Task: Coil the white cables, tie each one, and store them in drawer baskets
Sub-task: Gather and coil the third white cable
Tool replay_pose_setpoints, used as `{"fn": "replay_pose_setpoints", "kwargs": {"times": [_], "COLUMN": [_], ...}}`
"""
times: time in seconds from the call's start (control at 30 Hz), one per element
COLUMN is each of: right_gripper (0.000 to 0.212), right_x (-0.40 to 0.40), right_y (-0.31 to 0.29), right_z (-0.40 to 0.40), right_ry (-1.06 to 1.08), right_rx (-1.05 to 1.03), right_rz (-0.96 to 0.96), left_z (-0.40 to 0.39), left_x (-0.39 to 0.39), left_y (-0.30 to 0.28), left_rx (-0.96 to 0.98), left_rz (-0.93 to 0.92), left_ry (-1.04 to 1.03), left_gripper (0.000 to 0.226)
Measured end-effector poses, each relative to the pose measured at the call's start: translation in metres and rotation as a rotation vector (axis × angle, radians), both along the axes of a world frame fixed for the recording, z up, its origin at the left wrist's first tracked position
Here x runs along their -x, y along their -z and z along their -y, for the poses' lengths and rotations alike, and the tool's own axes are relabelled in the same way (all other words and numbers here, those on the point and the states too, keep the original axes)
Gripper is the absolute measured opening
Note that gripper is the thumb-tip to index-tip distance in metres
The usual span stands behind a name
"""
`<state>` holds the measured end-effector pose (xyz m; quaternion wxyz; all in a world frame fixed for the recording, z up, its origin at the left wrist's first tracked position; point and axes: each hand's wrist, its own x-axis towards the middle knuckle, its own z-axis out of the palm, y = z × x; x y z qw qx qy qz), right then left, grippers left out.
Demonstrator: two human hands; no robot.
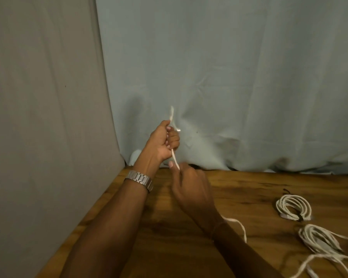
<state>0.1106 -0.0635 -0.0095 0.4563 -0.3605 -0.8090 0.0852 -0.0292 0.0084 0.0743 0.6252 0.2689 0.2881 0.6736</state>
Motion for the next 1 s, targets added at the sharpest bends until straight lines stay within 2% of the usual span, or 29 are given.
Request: {"fn": "replay_pose_setpoints", "kwargs": {"times": [0.07,0.13,0.23,0.3,0.37,0.47,0.57,0.63,0.73,0.83,0.87,0.93,1.0], "right_gripper": [0.043,0.050,0.072,0.076,0.071,0.070,0.061,0.065,0.063,0.048,0.042,0.038,0.041], "right_x": [-0.010,-0.024,-0.041,-0.043,-0.035,-0.012,0.013,0.023,0.025,0.017,0.014,0.006,-0.003], "right_y": [0.012,0.021,0.014,-0.006,-0.029,-0.054,-0.050,-0.033,0.012,0.051,0.065,0.076,0.078], "right_z": [0.012,0.020,0.027,0.023,0.013,-0.008,-0.010,-0.003,-0.005,-0.021,-0.027,-0.034,-0.045], "right_ry": [-0.009,-0.015,-0.028,-0.062,-0.108,-0.175,-0.330,-0.308,-0.252,-0.219,-0.201,-0.171,-0.099], "right_rx": [-0.119,-0.134,0.092,0.290,0.400,0.524,0.704,0.631,0.326,-0.051,-0.117,-0.072,0.129], "right_rz": [0.011,0.071,0.180,0.212,0.155,-0.068,-0.188,-0.179,-0.213,0.052,0.135,0.357,0.585], "left_z": [-0.004,-0.005,-0.002,0.002,0.006,0.009,0.007,0.005,0.008,0.012,0.013,0.016,0.018], "left_x": [0.012,0.026,0.033,0.030,0.021,0.005,-0.008,-0.009,-0.001,0.014,0.019,0.026,0.027], "left_y": [-0.004,-0.007,-0.006,-0.004,-0.002,0.002,0.001,-0.003,-0.012,-0.023,-0.026,-0.030,-0.028], "left_rx": [-0.010,-0.024,-0.044,-0.071,-0.098,-0.118,-0.127,-0.153,-0.194,-0.214,-0.220,-0.226,-0.228], "left_rz": [0.029,0.034,-0.022,-0.054,-0.096,-0.170,-0.159,-0.118,-0.068,0.022,0.059,0.067,-0.013], "left_ry": [-0.055,-0.112,-0.151,-0.120,-0.070,-0.004,0.057,0.052,0.030,0.028,0.028,0.022,0.020], "left_gripper": [0.045,0.048,0.048,0.048,0.047,0.044,0.048,0.055,0.052,0.043,0.043,0.044,0.047]}}
